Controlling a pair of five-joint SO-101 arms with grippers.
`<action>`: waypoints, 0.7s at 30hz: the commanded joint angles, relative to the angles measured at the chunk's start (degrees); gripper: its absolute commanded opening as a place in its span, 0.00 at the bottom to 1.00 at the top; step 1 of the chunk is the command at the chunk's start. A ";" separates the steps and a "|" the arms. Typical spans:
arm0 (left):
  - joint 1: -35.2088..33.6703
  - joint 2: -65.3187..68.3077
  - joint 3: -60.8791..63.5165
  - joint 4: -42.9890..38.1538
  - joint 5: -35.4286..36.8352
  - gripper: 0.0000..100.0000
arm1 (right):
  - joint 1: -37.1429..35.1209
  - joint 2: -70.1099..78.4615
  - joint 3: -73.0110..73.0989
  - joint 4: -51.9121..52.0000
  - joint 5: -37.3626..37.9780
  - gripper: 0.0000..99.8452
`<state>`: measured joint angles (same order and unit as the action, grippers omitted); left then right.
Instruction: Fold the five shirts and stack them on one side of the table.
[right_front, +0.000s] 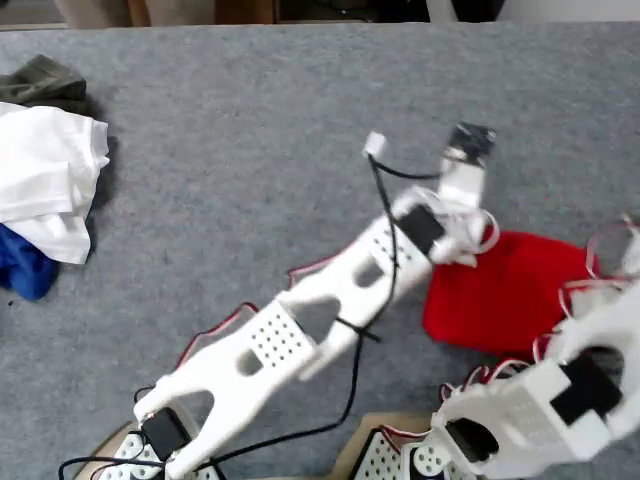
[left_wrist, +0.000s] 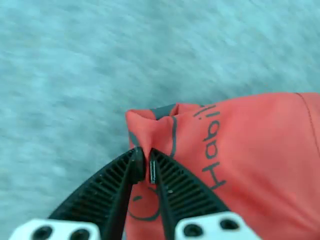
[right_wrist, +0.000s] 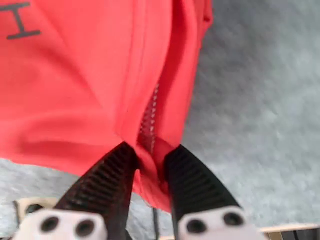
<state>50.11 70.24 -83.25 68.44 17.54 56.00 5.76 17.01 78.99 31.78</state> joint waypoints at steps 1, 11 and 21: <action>4.04 -3.38 -2.81 -1.32 0.35 0.02 | 8.48 -3.82 0.48 -1.32 4.57 0.00; 11.52 -3.30 0.09 -9.49 0.44 0.02 | 22.99 -3.74 0.48 -5.27 13.36 0.00; 13.54 -3.82 6.42 -11.43 0.35 0.05 | 27.74 -3.91 0.48 -8.62 14.42 0.01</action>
<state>63.12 70.24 -76.92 56.84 17.63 82.20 5.32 17.36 72.04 45.58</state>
